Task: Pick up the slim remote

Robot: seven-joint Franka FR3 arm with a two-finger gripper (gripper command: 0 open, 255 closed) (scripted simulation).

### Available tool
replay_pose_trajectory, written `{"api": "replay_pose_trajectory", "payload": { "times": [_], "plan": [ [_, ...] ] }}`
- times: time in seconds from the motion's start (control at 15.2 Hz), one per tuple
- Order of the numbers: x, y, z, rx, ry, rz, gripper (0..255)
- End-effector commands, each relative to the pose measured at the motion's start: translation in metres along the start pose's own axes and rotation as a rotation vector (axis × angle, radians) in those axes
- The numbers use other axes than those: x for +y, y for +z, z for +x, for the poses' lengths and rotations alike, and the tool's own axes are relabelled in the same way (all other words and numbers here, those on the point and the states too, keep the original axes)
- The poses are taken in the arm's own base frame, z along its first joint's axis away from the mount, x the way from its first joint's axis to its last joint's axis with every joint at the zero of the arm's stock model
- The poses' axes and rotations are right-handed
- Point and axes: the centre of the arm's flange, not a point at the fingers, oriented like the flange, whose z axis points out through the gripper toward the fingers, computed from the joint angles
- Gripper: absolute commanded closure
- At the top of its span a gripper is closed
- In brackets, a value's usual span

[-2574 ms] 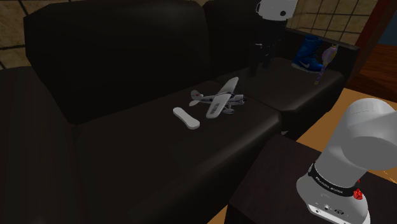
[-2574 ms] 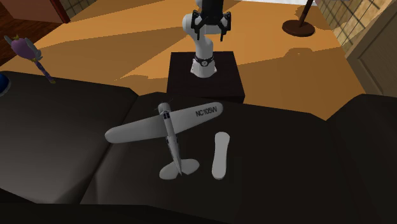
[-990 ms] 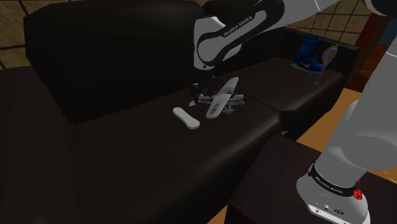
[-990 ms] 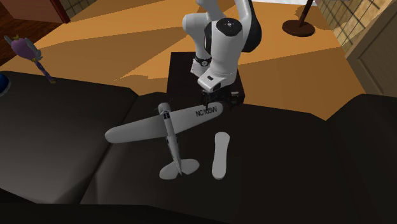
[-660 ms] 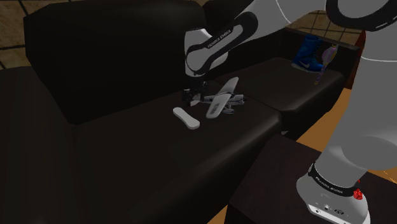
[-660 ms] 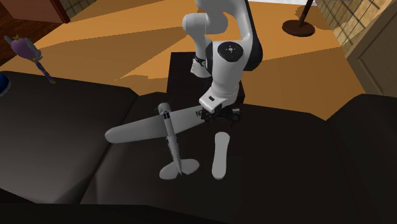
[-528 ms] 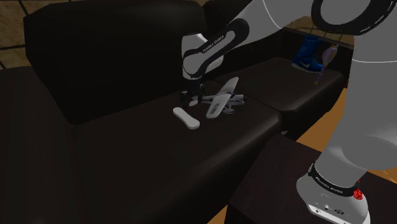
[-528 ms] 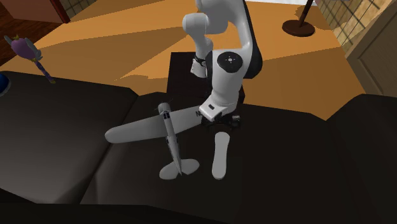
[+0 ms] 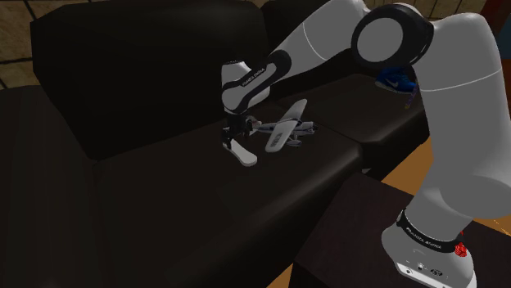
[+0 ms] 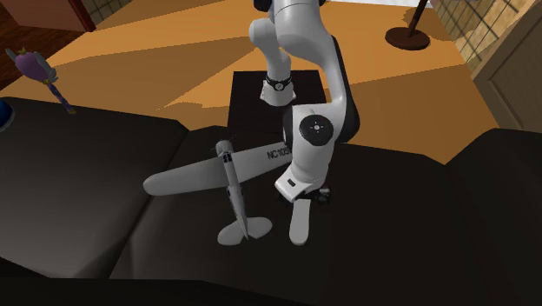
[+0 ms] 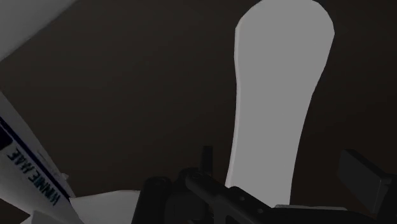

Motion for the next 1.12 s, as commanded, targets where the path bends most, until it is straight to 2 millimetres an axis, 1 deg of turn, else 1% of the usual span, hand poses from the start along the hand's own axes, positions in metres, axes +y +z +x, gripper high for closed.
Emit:
{"api": "replay_pose_trajectory", "payload": {
  "times": [0.0,0.2,0.33,0.4,0.92,1.06],
  "plan": [
    [0.000,0.010,0.000,0.000,0.000,0.000,0],
    [0.000,0.026,0.001,0.000,0.000,0.000,0],
    [0.000,0.029,0.000,0.000,0.000,0.000,0],
    [0.000,0.030,0.001,0.000,0.000,0.000,255],
    [0.000,0.030,0.001,0.000,0.000,0.000,255],
    [0.000,0.024,0.000,0.000,0.000,0.000,255]
  ]
}}
